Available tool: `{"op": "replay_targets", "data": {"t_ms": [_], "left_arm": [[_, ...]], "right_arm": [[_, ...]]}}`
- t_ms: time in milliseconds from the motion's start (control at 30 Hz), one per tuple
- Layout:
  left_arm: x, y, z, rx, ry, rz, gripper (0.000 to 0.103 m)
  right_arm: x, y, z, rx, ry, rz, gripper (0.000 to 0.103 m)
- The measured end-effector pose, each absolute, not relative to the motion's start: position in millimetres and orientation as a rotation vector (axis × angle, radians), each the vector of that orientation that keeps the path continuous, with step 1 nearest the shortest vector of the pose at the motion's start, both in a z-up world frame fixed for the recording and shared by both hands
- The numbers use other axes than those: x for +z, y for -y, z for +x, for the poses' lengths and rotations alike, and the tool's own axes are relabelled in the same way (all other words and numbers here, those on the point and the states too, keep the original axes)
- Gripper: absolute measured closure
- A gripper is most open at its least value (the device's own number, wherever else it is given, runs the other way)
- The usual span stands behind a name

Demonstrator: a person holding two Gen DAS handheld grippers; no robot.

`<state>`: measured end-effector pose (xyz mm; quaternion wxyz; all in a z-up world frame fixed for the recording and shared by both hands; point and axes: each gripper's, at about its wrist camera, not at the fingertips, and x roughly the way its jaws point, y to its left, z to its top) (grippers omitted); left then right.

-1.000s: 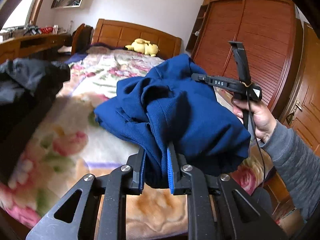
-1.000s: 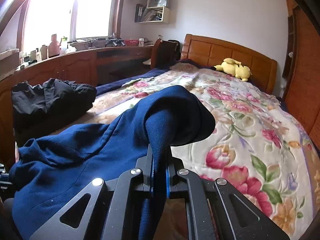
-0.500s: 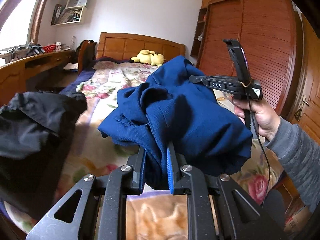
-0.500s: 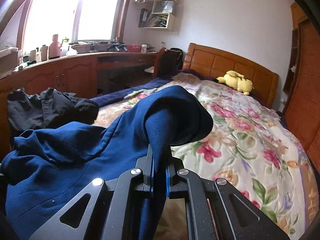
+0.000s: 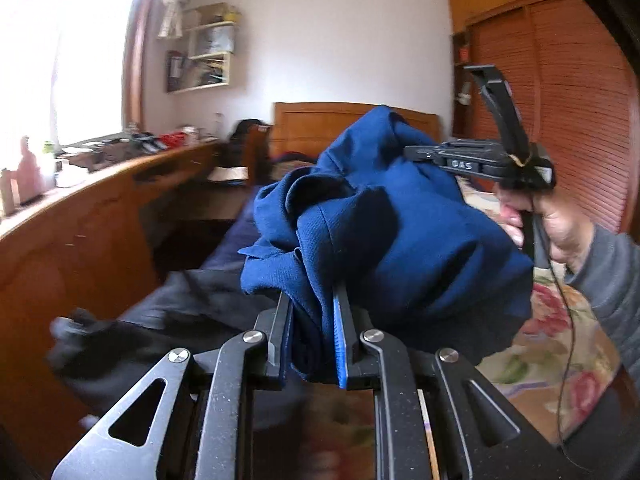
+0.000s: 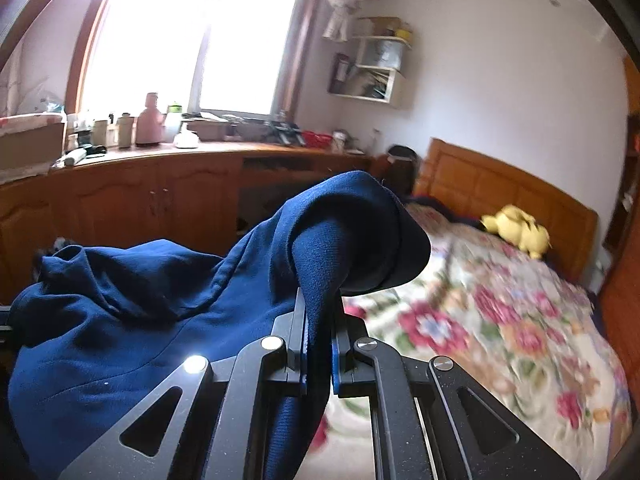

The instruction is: Fold large clothes

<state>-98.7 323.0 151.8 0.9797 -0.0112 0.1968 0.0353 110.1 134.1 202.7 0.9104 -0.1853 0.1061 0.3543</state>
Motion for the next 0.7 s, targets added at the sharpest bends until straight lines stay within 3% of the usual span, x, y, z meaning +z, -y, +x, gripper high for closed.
{"op": "replay_targets", "data": {"t_ms": [267, 533, 600, 633, 667, 700], "left_arm": [[140, -420, -113, 0.302, -0.429, 0.018, 0.086], [77, -485, -112, 0.377, -0.557, -0.105, 0.079], [81, -483, -114, 0.385, -0.526, -0.107, 0.071], [84, -482, -117, 0.394, -0.515, -0.099, 0.065], [87, -479, -122, 0.399, -0.507, -0.093, 0.062], [89, -479, -124, 0.398, -0.499, -0.094, 0.058]], "right_arm": [[190, -224, 106, 0.837, -0.219, -0.327, 0.096], [84, -272, 154, 0.869, -0.466, -0.395, 0.092], [78, -264, 158, 0.868, -0.472, -0.387, 0.083], [80, -258, 158, 0.861, -0.462, -0.389, 0.07], [84, -254, 157, 0.864, -0.452, -0.392, 0.052], [87, -249, 155, 0.873, -0.45, -0.39, 0.042]]}}
